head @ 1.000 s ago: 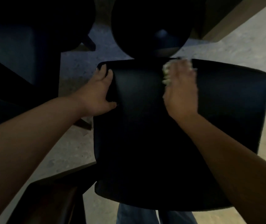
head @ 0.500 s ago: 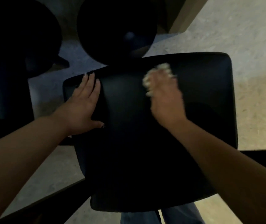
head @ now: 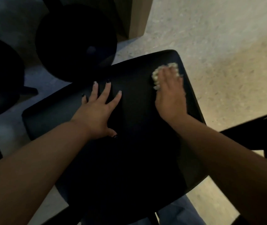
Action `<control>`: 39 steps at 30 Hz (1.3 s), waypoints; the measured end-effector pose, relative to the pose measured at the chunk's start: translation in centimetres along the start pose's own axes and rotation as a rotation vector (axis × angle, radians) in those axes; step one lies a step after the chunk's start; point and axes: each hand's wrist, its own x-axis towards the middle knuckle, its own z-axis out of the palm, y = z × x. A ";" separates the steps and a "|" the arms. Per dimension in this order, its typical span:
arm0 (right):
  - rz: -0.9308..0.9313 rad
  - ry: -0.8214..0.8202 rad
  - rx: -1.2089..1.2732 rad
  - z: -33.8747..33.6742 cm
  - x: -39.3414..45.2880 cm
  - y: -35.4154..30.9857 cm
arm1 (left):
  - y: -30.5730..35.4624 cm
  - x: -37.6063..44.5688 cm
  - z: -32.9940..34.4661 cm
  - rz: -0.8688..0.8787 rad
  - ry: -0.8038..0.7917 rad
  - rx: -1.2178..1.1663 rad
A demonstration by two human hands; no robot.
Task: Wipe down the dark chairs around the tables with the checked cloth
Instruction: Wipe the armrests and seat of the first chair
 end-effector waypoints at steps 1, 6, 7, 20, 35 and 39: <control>0.075 -0.015 -0.001 -0.4 0.4 1.4 | 0.4 0.2 0.3 -0.025 -0.008 0.030; 0.186 -0.040 -0.015 -0.4 2.4 1.7 | 0.7 0.3 1.0 -0.084 0.038 0.029; 0.198 -0.030 -0.005 -0.4 2.6 1.5 | 0.7 0.3 1.1 -0.091 0.045 0.021; 0.193 -0.026 0.115 -0.8 5.4 0.4 | 3.3 0.7 0.3 -0.247 -0.014 0.080; 0.248 0.000 0.162 -0.6 4.1 0.1 | 2.8 0.7 0.7 -0.208 -0.051 0.066; 0.370 0.054 0.179 -0.5 1.5 0.8 | 2.6 0.7 0.9 -0.176 -0.038 0.077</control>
